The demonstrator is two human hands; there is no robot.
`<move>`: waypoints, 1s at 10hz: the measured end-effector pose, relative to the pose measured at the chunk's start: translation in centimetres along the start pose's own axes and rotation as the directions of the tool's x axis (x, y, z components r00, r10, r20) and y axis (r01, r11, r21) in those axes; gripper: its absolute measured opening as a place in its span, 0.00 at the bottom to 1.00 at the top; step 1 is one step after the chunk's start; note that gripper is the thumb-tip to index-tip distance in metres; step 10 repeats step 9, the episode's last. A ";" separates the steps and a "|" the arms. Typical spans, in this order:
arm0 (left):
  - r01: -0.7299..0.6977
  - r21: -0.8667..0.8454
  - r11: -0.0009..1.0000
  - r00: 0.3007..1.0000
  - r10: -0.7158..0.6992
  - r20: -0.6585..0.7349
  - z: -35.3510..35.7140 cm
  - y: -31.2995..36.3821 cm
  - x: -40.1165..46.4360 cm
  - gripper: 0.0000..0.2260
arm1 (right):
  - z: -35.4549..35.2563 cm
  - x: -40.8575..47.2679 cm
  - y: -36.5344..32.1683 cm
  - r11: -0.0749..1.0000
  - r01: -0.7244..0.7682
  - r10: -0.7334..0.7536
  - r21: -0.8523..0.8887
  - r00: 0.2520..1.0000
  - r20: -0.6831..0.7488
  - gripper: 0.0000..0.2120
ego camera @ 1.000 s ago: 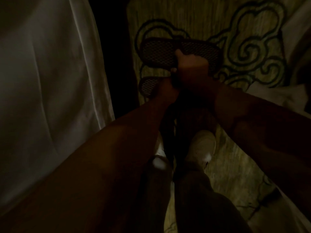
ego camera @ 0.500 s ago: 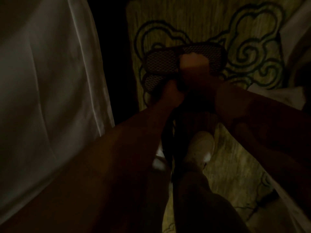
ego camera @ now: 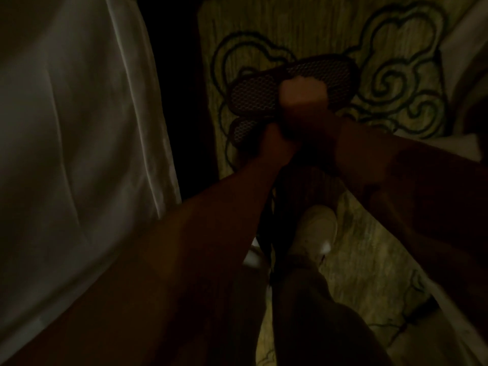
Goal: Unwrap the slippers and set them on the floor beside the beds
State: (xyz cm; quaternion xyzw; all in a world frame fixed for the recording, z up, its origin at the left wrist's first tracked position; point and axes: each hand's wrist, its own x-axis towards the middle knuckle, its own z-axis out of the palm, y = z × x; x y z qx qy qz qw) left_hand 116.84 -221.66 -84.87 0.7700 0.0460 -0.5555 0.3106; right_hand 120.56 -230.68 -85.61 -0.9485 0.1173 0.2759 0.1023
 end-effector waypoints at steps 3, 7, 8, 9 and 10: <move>-0.040 -0.055 0.998 0.999 0.039 -0.016 -0.6 -0.6 0.4 0.20 | 2.6 -1.7 -0.1 0.993 0.030 -0.002 0.111 0.970 -0.243 0.09; 0.008 0.049 0.999 0.993 -0.002 -0.116 -2.8 0.9 -1.7 0.14 | -0.5 -4.1 1.7 0.978 -0.012 0.002 0.210 0.999 0.048 0.26; 0.025 0.119 0.993 0.967 0.006 -0.253 -4.0 2.5 -4.0 0.19 | -3.0 -6.5 2.4 0.975 -0.085 0.065 0.204 0.993 0.103 0.26; 0.013 0.149 0.989 0.951 0.034 -0.307 -5.5 4.8 -6.9 0.23 | -6.5 -9.6 2.9 0.983 -0.109 0.100 0.147 0.992 0.072 0.26; 0.013 0.149 0.989 0.951 0.034 -0.307 -5.5 4.8 -6.9 0.23 | -6.5 -9.6 2.9 0.983 -0.109 0.100 0.147 0.992 0.072 0.26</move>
